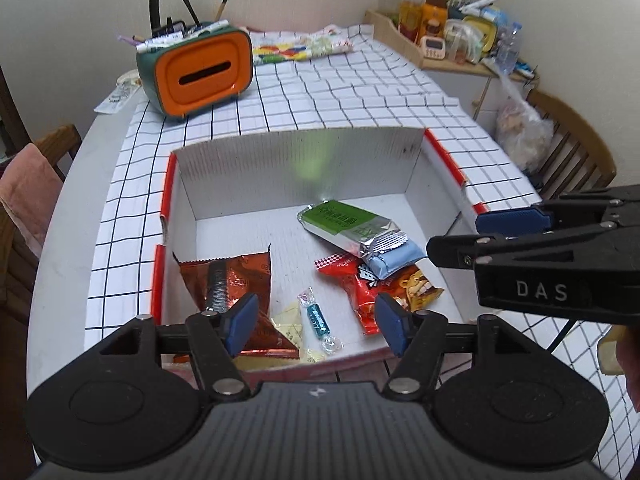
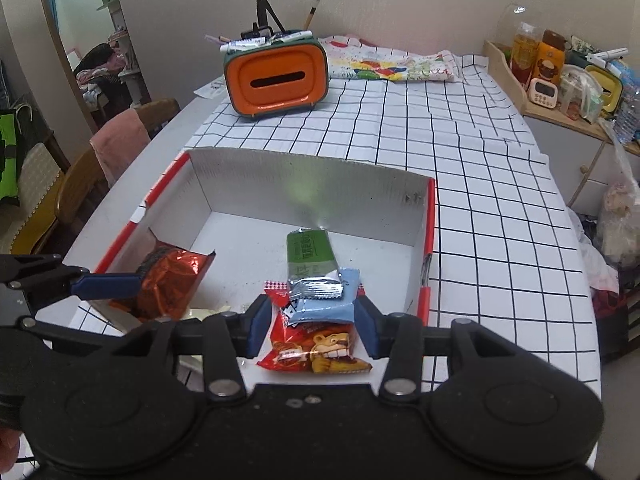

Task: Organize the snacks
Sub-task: 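Withdraw both tools from the box back toward the remaining snacks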

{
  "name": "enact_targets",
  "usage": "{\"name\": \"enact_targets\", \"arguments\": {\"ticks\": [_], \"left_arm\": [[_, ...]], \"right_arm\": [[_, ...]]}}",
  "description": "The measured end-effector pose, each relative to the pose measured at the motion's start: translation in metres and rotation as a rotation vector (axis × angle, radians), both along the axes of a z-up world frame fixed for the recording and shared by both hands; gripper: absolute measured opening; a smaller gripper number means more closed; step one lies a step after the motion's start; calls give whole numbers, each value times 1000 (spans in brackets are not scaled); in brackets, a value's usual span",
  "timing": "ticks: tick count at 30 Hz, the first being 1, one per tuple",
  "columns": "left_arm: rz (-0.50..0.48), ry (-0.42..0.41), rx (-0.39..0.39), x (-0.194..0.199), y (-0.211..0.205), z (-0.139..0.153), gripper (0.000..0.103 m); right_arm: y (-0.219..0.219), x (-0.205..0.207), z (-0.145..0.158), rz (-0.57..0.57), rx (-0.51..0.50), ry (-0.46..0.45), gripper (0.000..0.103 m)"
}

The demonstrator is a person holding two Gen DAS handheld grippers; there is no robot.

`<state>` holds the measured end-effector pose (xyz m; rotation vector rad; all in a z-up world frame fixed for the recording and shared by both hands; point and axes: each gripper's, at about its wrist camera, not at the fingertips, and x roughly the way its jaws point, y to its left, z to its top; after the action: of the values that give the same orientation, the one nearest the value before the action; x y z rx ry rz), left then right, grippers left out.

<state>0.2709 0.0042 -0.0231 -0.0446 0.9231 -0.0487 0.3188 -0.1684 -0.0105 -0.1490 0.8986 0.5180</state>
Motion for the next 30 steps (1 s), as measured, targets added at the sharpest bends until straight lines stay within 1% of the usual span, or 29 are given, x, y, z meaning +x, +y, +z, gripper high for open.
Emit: {"name": "enact_targets", "arguments": {"ticks": [2, 8, 10, 12, 13, 14, 16, 20, 22, 24, 26, 28, 30], "left_arm": [[-5, -13, 0, -7, 2, 5, 65], [-30, -52, -21, -32, 9, 18, 71], [-39, -66, -18, -43, 10, 23, 72], [-50, -80, -12, -52, 11, 27, 74], [-54, -87, -11, -57, 12, 29, 75], [-57, -92, -10, -61, 13, 31, 78], [-65, -105, -15, -71, 15, 34, 81], [-78, -120, -35, -88, 21, 37, 84], [-82, -125, -40, -97, 25, 38, 84], [-78, -125, -45, -105, 29, 37, 84], [-78, -125, -53, -113, 35, 35, 85], [-67, -138, -46, -124, 41, 33, 85], [-60, -158, -40, -136, 47, 31, 88]], "right_arm": [[-1, -9, 6, -6, 10, -8, 54], [-6, -34, 22, -11, 49, -27, 60], [-8, -45, 27, -13, 59, -36, 64], [-11, -55, 31, -21, 72, -49, 82], [-12, -60, 33, -20, 79, -56, 84], [-13, -65, 35, -18, 85, -59, 84], [-14, -73, 39, -17, 97, -60, 84], [-15, -92, 45, -3, 127, -73, 94], [-13, -102, 47, 5, 134, -81, 94], [-12, -111, 47, 10, 139, -87, 100], [-10, -119, 45, 18, 144, -93, 101], [-9, -129, 42, 29, 142, -95, 102], [-8, -139, 38, 42, 149, -97, 103]]}}
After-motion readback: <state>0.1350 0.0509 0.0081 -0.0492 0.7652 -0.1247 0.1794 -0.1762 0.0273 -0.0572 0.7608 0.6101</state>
